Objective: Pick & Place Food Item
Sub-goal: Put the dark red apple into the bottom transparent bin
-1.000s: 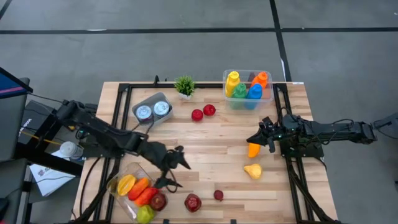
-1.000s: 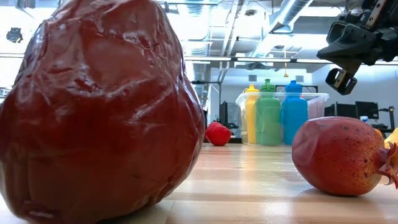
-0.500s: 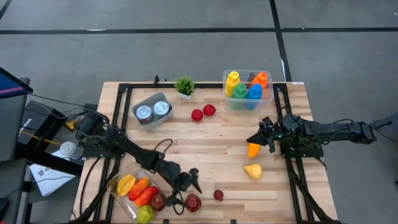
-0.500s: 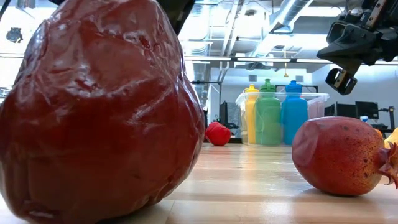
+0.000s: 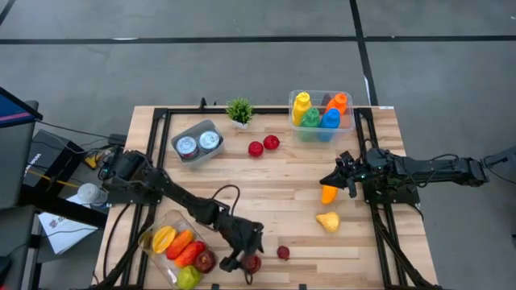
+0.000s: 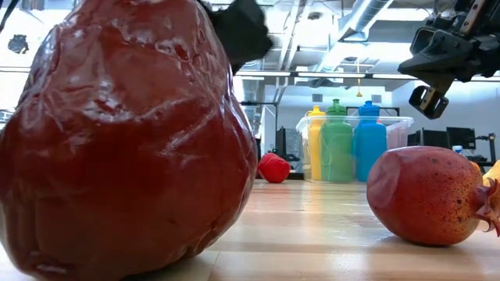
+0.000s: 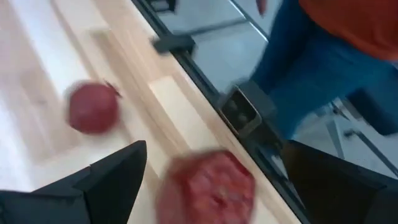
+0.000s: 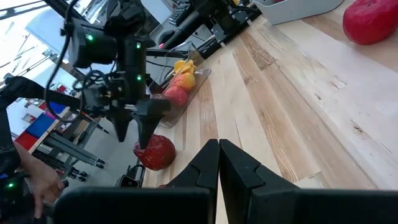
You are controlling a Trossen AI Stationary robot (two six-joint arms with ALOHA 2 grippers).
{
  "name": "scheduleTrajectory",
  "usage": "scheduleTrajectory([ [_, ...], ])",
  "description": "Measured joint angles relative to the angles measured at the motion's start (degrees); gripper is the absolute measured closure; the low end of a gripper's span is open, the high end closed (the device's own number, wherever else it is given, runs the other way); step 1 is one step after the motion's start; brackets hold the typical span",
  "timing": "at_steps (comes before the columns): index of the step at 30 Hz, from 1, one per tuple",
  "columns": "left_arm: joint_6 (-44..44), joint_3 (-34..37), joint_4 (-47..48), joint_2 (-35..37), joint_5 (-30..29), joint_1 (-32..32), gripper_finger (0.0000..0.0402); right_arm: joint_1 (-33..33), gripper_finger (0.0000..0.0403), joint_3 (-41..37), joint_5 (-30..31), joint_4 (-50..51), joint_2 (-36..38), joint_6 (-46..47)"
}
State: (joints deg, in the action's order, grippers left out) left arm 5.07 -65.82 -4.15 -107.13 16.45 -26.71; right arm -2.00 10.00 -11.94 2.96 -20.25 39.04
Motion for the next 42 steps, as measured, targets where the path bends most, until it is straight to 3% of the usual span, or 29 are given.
scheduleTrajectory([
  [6,-1.6,0.0,1.9,0.0,0.4,-1.5,0.0034,0.0,0.0397,0.0,0.0,0.0,0.0,0.0],
  [13,-3.1,0.0,2.9,0.0,-3.2,-1.2,0.0034,0.0,0.0397,0.0,0.0,0.0,0.0,0.0],
  [32,-4.8,0.0,3.4,-2.5,-2.6,-1.4,0.0035,0.0,0.0397,0.0,0.0,0.0,0.0,0.0],
  [42,-4.9,0.0,3.0,-3.2,-3.2,-0.7,0.0075,0.0,0.0397,0.0,0.0,0.0,0.0,0.0],
])
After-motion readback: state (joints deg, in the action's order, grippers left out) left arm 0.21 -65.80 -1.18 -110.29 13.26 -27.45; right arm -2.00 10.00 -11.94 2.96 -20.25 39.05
